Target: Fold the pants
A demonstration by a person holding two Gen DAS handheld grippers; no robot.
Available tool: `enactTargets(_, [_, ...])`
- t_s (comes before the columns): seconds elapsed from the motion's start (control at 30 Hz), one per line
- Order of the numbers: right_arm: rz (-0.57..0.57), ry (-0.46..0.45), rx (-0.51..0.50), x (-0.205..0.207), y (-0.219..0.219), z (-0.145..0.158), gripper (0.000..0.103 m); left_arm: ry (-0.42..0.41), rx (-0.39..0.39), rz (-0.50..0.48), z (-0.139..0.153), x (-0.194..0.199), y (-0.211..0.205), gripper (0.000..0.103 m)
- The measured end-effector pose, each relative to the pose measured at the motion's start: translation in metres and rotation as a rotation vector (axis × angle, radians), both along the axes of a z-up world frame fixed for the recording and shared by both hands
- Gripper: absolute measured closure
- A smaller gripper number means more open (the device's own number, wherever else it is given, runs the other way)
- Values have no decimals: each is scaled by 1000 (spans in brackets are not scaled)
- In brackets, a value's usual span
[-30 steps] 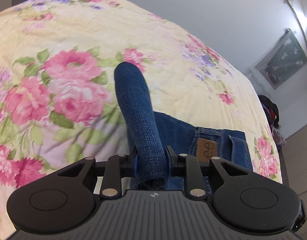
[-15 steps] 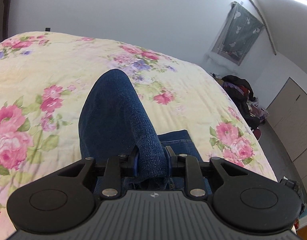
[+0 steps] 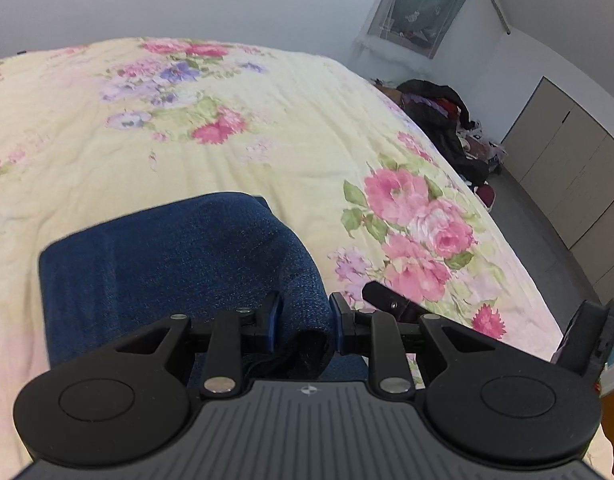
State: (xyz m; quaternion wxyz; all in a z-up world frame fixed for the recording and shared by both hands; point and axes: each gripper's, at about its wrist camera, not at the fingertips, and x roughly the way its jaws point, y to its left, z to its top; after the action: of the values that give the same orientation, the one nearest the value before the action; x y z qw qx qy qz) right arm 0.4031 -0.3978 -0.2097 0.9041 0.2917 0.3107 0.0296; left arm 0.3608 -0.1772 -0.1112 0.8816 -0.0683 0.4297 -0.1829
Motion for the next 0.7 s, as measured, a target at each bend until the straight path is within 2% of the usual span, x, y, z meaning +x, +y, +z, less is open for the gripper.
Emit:
enactTargets(0.07, [-19, 6, 16, 1, -7, -3, 47, 66, -17, -52, -17, 3, -11, 58])
enactTargets(0.1, [-25, 10, 21, 2, -10, -4, 47, 107, -33, -75, -23, 4, -13, 55])
enactTargets(0.17, [-34, 17, 39, 3, -17, -7, 47, 129, -65, -108, -24, -4, -11, 54])
enactTargets(0.2, [-36, 19, 63, 4, -21, -9, 47, 115, -71, -111, -20, -10, -6, 49])
enactTargets(0.23, [-35, 19, 95, 4, -24, -10, 46, 86, -78, -103, -13, -18, 2, 41])
enactTargets(0.27, [-28, 17, 141, 5, -28, -12, 45, 46, -91, -83, -5, -26, 15, 35])
enactTargets(0.33, [4, 15, 232, 7, -30, -15, 45, -20, -124, -12, 5, -38, 46, 17])
enactTargets(0.4, [64, 13, 288, 10, -23, -14, 45, -56, -130, 93, 6, -44, 82, 15])
enactTargets(0.47, [148, 12, 295, 12, -7, -10, 45, -28, -133, 203, -4, -42, 118, 15])
enactTargets(0.53, [233, 17, 253, 14, 12, -5, 45, 36, -179, 288, -19, -41, 150, 15])
enactTargets(0.6, [293, 25, 201, 14, 30, -4, 45, 92, -256, 346, -35, -43, 175, 15])
enactTargets(0.7, [341, 60, 148, 15, 50, -11, 45, 126, -303, 401, -52, -45, 194, 16])
